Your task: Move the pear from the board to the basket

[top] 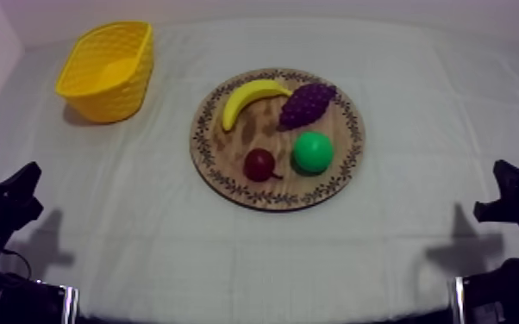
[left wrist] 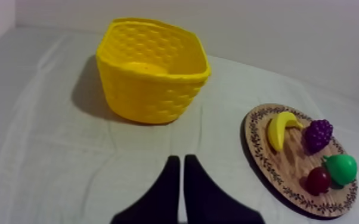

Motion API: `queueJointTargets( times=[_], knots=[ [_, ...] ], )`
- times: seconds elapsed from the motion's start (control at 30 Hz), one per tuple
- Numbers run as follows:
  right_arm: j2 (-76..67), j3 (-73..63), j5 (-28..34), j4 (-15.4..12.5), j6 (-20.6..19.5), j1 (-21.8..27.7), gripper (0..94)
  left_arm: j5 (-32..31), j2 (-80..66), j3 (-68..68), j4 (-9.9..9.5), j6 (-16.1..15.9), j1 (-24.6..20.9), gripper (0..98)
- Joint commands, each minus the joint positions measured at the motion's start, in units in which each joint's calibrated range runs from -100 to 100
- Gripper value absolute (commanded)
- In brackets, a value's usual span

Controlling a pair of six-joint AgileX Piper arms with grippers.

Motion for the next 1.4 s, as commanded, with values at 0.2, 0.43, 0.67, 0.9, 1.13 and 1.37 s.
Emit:
queueJointTargets(
  times=[0.2,0.43,0.67,0.9,1.13,1.37],
  knots=[
    [0.0,0.0,0.0,0.0,0.0,0.0,0.3,5.9,0.0,-1.1,-0.33,-1.6,-2.7,6.7],
    [0.0,0.0,0.0,0.0,0.0,0.0,0.3,7.6,0.0,-1.7,-0.89,0.3,-2.7,7.4],
    [0.0,0.0,0.0,0.0,0.0,0.0,0.3,7.5,7.9,-10.5,-0.74,1.4,-3.4,8.1],
    [0.0,0.0,0.0,0.0,0.0,0.0,0.3,16.3,26.3,-38.7,-0.10,1.7,-1.8,8.5],
    [0.0,0.0,0.0,0.0,0.0,0.0,0.3,26.7,43.9,-63.4,-0.93,3.4,5.4,8.7],
    [0.0,0.0,0.0,0.0,0.0,0.0,0.3,29.5,57.9,-75.8,-3.98,6.5,17.1,9.0]
  ],
)
